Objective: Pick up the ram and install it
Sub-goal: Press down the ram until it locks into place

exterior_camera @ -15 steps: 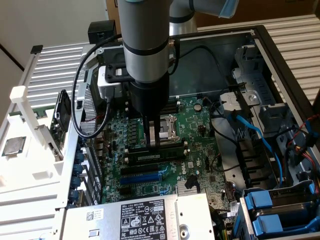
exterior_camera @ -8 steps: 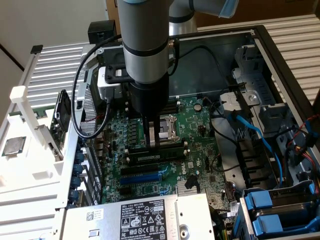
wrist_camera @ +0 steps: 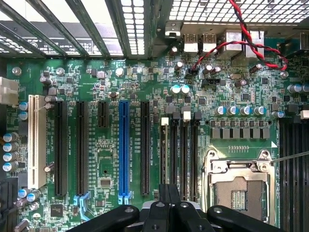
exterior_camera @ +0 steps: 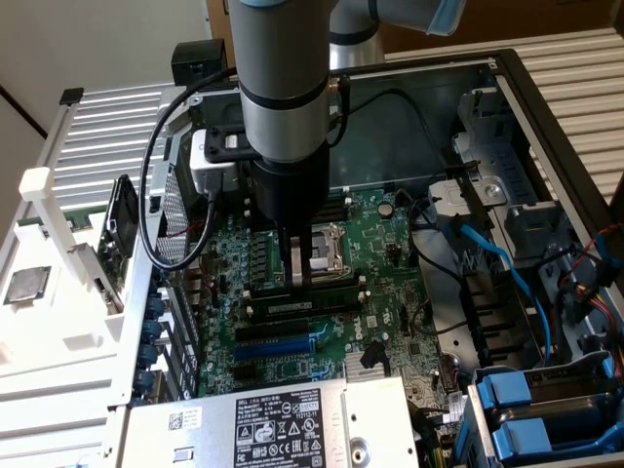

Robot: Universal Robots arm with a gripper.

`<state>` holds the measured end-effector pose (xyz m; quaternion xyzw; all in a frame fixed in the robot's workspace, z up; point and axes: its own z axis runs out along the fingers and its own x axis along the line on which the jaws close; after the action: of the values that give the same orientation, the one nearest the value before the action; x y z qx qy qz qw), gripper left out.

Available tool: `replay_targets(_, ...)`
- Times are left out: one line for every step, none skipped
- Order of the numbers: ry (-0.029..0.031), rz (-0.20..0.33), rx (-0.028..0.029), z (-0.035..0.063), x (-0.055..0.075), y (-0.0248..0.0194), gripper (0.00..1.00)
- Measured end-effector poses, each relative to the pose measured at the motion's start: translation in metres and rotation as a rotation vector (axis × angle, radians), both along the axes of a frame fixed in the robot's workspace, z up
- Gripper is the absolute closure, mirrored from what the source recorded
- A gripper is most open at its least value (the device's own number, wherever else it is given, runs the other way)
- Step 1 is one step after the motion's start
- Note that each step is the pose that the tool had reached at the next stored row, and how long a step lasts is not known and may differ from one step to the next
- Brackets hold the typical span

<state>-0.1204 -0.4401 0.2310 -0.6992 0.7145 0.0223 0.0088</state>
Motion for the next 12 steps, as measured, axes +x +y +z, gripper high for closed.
replay_targets(0.0001, 0.0, -0.0002, 0.0023, 0.0, 0.0, 0.89)
replay_targets(0.0002, 0.0, -0.0002, 0.0049, 0.0, 0.0, 0.89)
replay_targets(0.0003, 0.0, -0.0004, 0.0079, 0.0, -0.0001, 0.89)
replay_targets(0.0003, 0.0, -0.0004, 0.0106, 0.0, -0.0001, 0.89)
replay_targets(0.0002, 0.0, -0.0004, 0.0135, 0.0, -0.0001, 0.89)
replay_targets(0.0003, 0.0, -0.0003, 0.0161, 0.0, -0.0001, 0.89)
replay_targets(0.0003, 0.0, -0.0005, 0.018, 0.0, -0.0001, 0.89)
replay_targets(0.0003, 0.0, -0.0004, 0.0187, 0.0, -0.0001, 0.89)
replay_targets(0.0002, 0.0, -0.0003, 0.0186, 0.0, -0.0001, 0.89)
replay_targets(0.0002, 0.0, -0.0003, 0.0186, 0.0, -0.0001, 0.89)
replay_targets(0.0002, 0.0, -0.0003, 0.0186, 0.0, -0.0001, 0.89)
replay_targets(0.0002, 0.0, -0.0003, 0.0186, 0.0, -0.0001, 0.89)
